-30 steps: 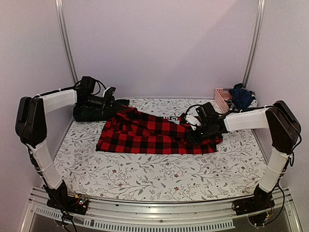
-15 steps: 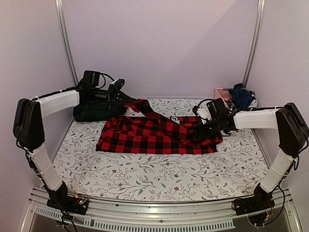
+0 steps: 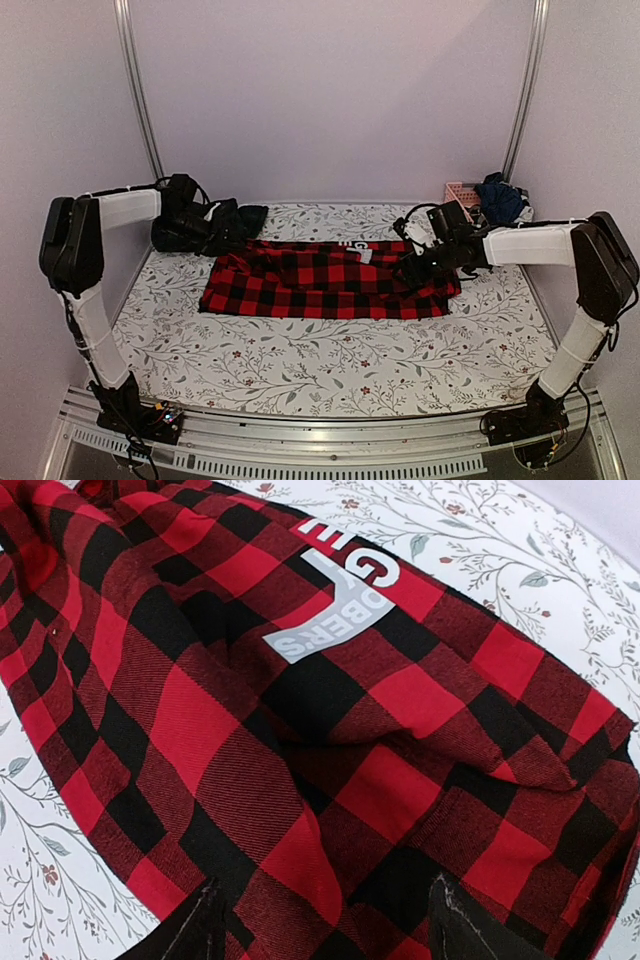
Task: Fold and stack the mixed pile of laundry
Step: Fold the rectangle-folded T-shirt at the center of the board.
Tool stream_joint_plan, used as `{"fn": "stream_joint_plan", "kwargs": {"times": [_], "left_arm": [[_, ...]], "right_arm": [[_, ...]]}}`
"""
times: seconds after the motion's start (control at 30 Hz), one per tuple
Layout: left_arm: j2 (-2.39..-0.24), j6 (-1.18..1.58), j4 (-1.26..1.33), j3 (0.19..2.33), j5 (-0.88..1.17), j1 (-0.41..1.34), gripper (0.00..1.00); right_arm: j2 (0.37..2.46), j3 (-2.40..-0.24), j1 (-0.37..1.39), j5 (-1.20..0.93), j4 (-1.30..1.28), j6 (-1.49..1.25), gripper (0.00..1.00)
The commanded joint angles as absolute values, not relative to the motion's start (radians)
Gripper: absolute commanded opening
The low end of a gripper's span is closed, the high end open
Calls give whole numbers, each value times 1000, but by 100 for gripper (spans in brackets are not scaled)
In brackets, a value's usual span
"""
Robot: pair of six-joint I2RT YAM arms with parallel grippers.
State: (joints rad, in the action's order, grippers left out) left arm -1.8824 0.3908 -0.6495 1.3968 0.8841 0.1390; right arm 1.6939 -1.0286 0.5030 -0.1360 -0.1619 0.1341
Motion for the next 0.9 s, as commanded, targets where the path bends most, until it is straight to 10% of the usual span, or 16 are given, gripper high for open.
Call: {"fn": "stream_joint_plan", "kwargs": {"times": [0.0, 0.33, 0.87], "left_arm": [[-1911, 287, -775, 1474, 581, 144, 36], [-1594, 325, -389, 1180, 358, 177, 98], [-1866, 167, -346, 1290, 171, 405, 95]], "right_arm": [[1756, -1073, 499, -201, -185, 122, 66], [1785, -1098, 499, -137, -209, 108, 65], [1925, -1173, 471, -138, -269, 140, 51]]}}
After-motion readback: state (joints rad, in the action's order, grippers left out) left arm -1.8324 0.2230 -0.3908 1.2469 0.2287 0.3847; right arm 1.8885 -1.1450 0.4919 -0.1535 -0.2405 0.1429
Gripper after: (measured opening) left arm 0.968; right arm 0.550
